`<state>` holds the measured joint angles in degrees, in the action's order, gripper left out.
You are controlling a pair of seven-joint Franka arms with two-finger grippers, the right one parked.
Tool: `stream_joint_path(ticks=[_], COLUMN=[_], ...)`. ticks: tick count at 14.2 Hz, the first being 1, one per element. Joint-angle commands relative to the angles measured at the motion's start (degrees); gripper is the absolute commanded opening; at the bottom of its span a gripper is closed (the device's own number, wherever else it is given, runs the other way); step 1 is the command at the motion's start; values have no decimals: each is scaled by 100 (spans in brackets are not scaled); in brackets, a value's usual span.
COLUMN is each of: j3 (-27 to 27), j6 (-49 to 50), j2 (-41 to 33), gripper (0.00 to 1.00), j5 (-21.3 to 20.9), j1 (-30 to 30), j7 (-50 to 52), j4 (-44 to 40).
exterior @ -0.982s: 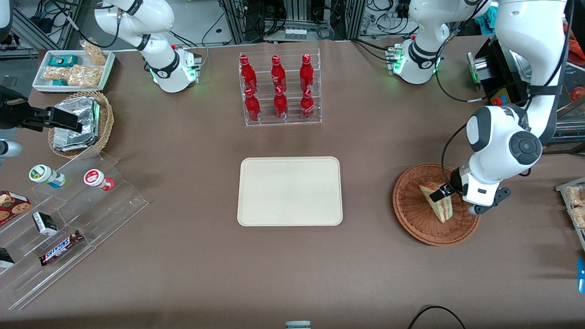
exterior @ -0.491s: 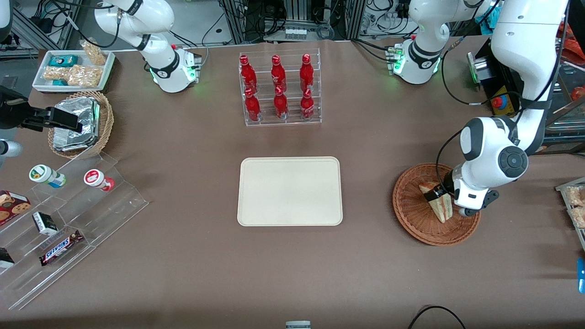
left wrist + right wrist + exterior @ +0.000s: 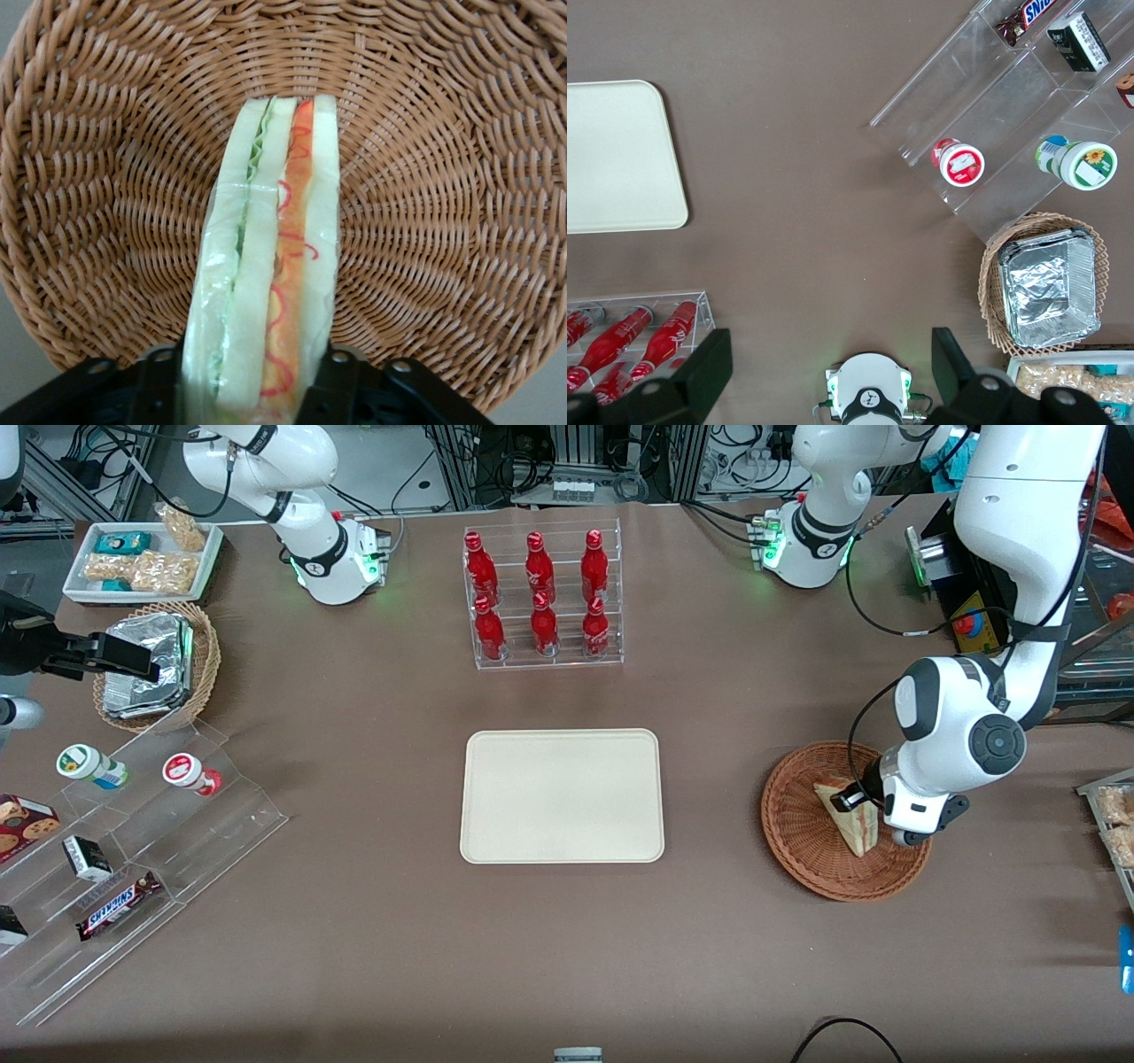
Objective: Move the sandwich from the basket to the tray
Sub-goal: 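Close the left gripper on the wrapped sandwich, then lift the sandwich and carry it over the cream tray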
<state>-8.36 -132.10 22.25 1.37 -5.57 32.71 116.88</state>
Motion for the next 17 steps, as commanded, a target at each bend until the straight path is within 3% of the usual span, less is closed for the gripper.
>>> stream_joint_path(ticks=[1, 4, 11, 13, 17], j3=[1, -138, -201, -201, -192], j6=[253, 1246, 1213, 1065, 1046], j2=[-255, -633, -626, -408, 777], gripper=[21, 20, 21, 21, 21], j5=[-49, -31, -23, -31, -110], j1=[-14, 213, 2329, 2962, 4009], j7=[69, 77, 296, 708, 1877], j4=[-34, -262, -271, -463, -1832])
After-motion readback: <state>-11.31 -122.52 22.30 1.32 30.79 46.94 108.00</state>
